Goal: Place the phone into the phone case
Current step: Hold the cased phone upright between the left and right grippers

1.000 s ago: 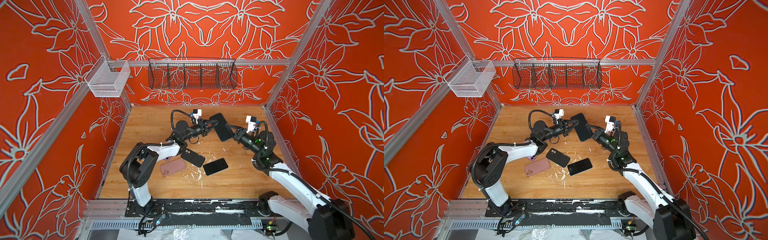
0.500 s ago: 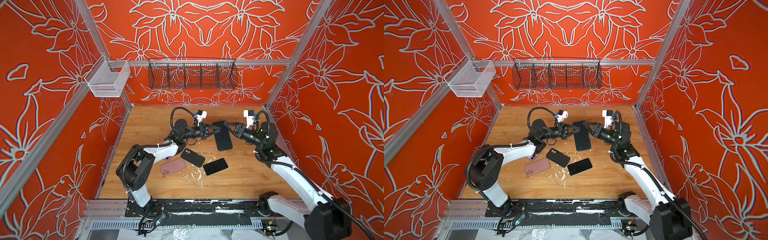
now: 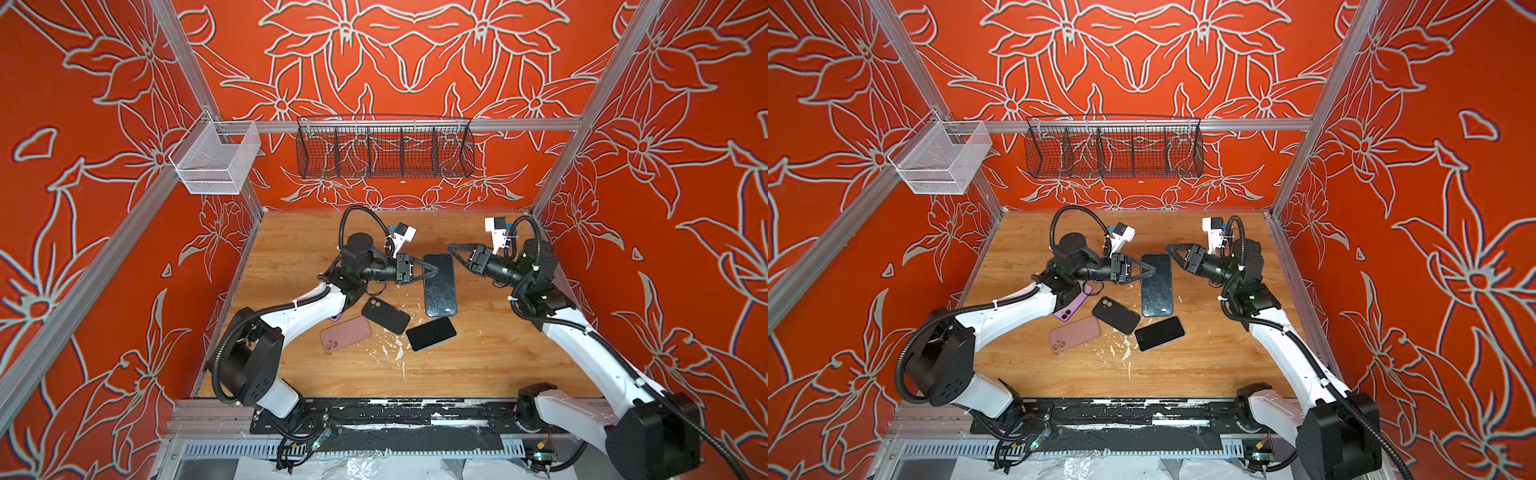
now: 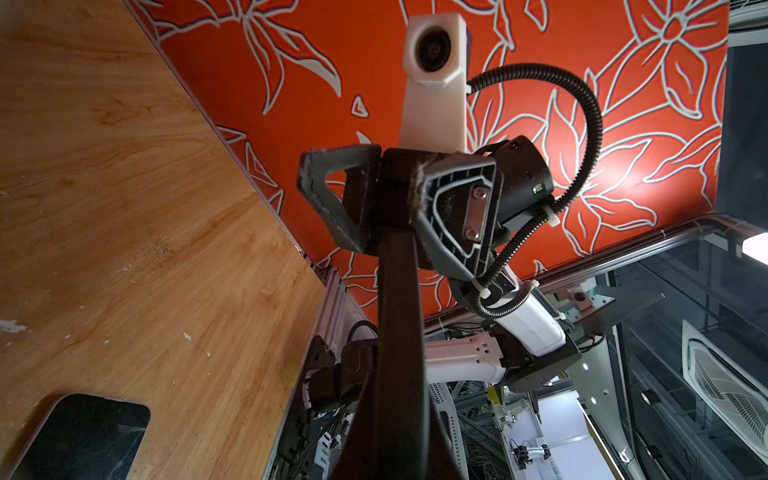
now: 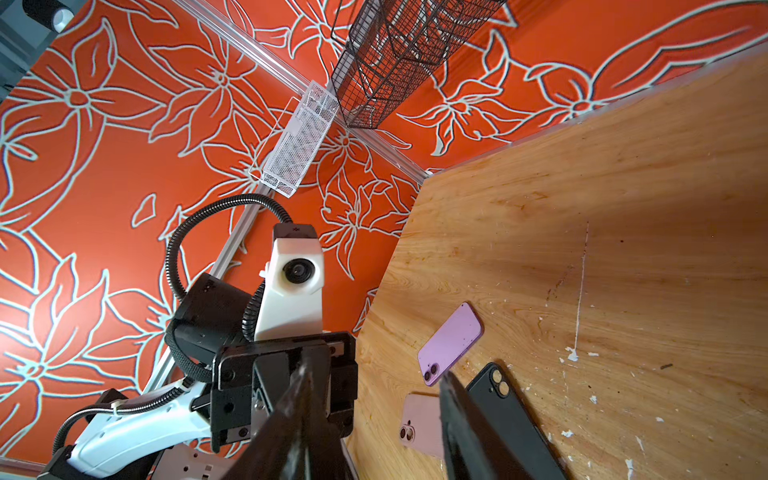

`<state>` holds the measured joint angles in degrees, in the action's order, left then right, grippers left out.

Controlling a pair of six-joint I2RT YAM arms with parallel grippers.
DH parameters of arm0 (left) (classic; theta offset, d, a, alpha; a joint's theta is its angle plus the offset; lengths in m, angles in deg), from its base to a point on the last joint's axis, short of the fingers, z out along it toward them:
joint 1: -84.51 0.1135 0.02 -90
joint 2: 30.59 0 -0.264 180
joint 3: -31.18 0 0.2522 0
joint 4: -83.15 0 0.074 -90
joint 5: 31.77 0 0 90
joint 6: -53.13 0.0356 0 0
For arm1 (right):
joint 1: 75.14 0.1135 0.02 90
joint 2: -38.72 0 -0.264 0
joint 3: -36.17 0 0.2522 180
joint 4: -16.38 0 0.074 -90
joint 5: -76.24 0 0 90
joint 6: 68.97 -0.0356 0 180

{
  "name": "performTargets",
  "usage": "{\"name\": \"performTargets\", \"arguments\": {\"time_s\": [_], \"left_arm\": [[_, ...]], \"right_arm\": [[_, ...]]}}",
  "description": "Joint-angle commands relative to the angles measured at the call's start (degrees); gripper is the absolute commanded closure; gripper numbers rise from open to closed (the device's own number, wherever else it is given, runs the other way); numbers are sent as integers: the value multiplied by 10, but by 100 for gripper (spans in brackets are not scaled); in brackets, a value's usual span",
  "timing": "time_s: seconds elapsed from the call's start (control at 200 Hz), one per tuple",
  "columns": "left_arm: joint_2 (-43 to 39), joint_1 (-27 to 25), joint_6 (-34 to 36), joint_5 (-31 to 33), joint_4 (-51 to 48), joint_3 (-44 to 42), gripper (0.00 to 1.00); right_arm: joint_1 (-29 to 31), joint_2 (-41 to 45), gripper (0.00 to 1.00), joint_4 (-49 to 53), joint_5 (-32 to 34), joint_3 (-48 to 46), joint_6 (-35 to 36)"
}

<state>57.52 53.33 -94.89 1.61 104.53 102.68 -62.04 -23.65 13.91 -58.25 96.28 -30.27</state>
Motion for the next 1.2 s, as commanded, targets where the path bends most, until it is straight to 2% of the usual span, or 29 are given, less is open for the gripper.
{"name": "performTargets", "arguments": {"time_s": [0.0,0.435,0.736,0.916,1.041,1.106,1.196], "left_arm": [[-8,1,4,-2,14,22,100],[12,1,-33,25,27,22,100],[23,1,-51,38,23,22,100],[27,1,-55,43,23,23,100],[28,1,-51,50,11,24,100],[28,2,-44,54,-3,25,100],[23,2,-18,69,-58,32,100]], "right_arm": [[0,1,51,-34,-19,-7,-11],[15,-2,64,-60,-20,-23,-19],[19,-12,79,-64,-18,-30,-12],[21,-13,84,-65,-21,-31,-7],[21,-2,82,-51,-16,-26,3],[21,10,71,-7,0,-16,25],[17,41,57,71,56,-6,63]]}}
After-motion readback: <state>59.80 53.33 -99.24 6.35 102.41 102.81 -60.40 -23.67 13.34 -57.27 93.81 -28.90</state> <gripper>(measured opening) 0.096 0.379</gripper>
